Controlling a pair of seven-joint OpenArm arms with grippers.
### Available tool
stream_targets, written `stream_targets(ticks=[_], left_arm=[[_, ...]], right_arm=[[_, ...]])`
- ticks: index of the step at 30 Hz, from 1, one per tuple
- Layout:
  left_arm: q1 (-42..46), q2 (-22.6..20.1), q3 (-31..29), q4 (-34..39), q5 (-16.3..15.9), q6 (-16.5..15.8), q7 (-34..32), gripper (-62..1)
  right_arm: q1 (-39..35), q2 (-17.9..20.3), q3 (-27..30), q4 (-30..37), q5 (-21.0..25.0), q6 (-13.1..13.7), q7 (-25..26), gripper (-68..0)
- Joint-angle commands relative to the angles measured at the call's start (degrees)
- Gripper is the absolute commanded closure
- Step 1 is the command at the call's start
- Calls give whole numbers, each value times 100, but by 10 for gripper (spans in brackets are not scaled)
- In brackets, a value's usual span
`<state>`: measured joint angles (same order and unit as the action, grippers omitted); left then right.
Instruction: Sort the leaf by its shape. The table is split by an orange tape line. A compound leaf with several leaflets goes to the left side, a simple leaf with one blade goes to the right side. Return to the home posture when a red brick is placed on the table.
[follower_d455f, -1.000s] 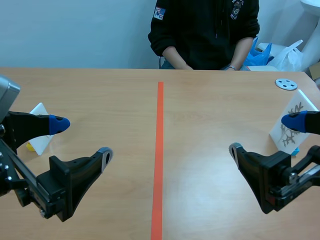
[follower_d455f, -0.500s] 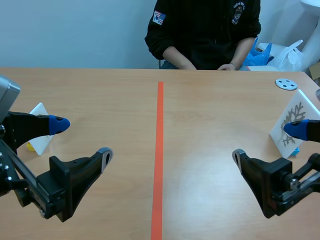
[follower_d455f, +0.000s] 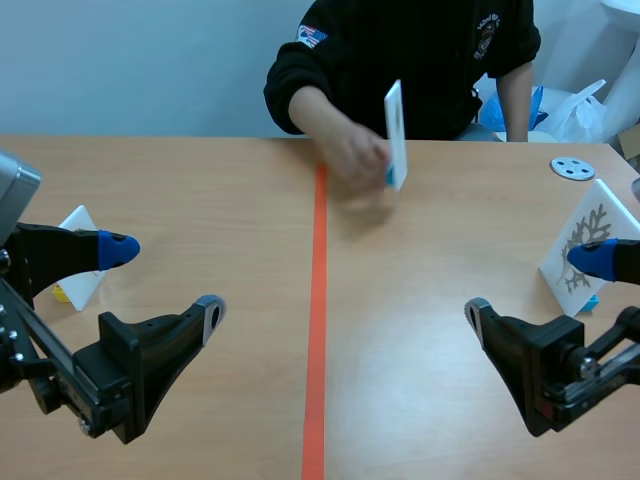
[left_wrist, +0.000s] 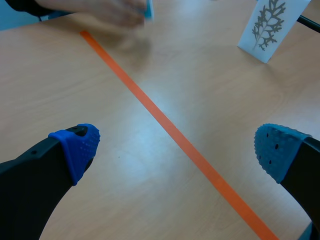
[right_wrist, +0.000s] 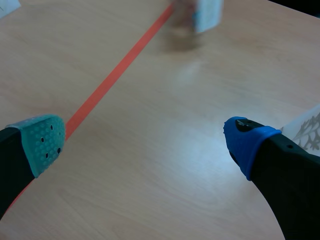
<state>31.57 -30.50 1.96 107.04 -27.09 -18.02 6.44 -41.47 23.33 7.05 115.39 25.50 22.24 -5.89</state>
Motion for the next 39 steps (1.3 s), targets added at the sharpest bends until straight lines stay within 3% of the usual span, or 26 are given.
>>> stream_targets(ticks=[1,39], left_arm=[[-15,0,-17,136,-35,7,-57,-623],[-15,15,-15,136,96,28,-52,-623]], right_arm=[[52,15,70,46,46,-15,109,-679],[52,13,70,46,66,-15,131,-679]])
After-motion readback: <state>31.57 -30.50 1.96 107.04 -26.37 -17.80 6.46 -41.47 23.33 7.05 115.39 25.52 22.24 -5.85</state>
